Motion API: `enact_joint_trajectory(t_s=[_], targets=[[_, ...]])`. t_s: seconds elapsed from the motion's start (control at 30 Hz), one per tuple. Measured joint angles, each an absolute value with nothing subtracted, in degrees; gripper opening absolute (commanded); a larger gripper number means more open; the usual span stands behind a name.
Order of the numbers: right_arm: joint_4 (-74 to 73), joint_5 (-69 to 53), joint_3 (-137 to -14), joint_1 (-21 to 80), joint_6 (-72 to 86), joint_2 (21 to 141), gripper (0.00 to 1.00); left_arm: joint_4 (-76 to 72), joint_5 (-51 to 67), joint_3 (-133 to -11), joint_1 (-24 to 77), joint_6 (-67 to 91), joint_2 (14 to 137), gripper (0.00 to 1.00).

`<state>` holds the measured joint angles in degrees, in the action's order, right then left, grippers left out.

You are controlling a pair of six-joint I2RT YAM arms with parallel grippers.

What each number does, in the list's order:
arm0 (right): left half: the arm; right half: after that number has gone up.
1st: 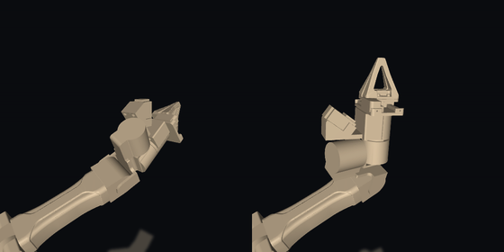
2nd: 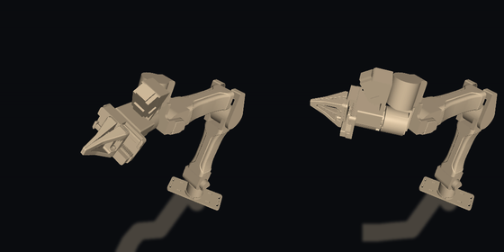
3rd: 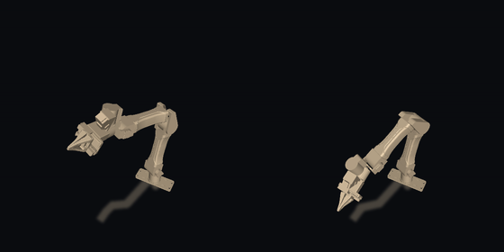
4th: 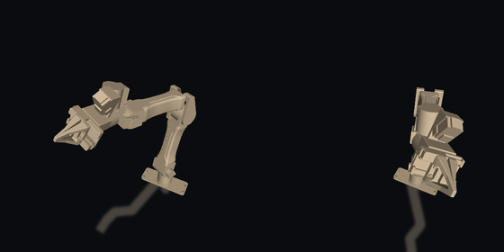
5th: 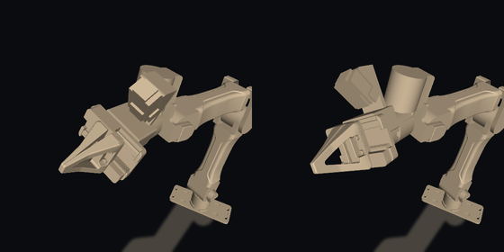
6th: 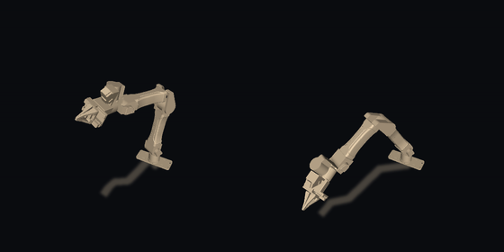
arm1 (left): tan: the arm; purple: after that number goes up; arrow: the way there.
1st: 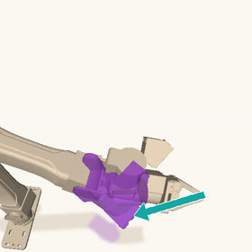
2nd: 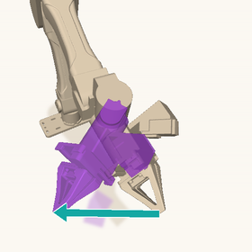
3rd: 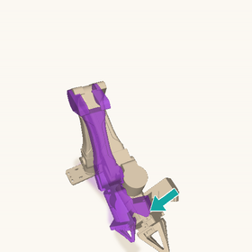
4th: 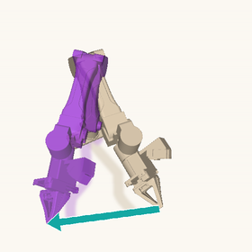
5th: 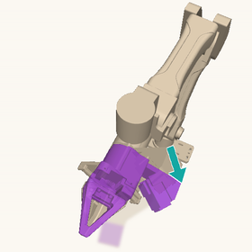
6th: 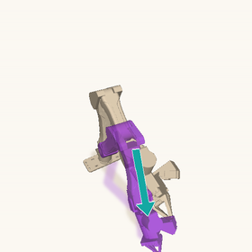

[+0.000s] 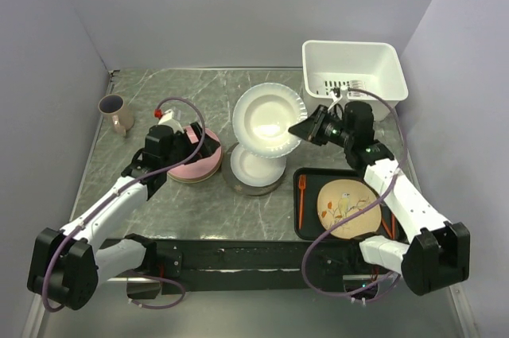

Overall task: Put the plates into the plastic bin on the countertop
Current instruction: Place the plate in the plastic bin.

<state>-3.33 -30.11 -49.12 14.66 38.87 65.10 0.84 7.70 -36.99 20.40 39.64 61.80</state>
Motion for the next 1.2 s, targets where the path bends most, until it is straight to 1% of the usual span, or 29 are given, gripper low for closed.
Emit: enact_joint_trajectory(t_s=[0.2, 0.47, 0.83, 1.0, 1.2], targets=[[-6.4, -31.4, -56.9, 10.5, 38.3, 70.3, 0.0, -0.6, 8.4, -37.0, 20.4, 39.7, 63.4, 0.99], [-6.8, -34.1, -66.8, 7.1, 38.6, 76.3, 0.0, -1.6, 9.3, -36.8, 20.4, 39.9, 66.1, 0.99], [-5.2, -39.3, -70.4, -1.6, 42.9, 84.6, 0.0, -2.7, 9.8, -36.8, 20.4, 39.9, 70.3, 0.99], [-5.8, -39.7, -77.8, -4.7, 44.2, 90.6, 0.0, -3.6, 10.3, -36.8, 20.4, 39.9, 71.8, 0.99], [-5.3, -40.1, -85.7, -7.1, 45.8, 94.7, 0.0, -4.1, 11.5, -36.8, 20.4, 39.9, 74.3, 0.99]])
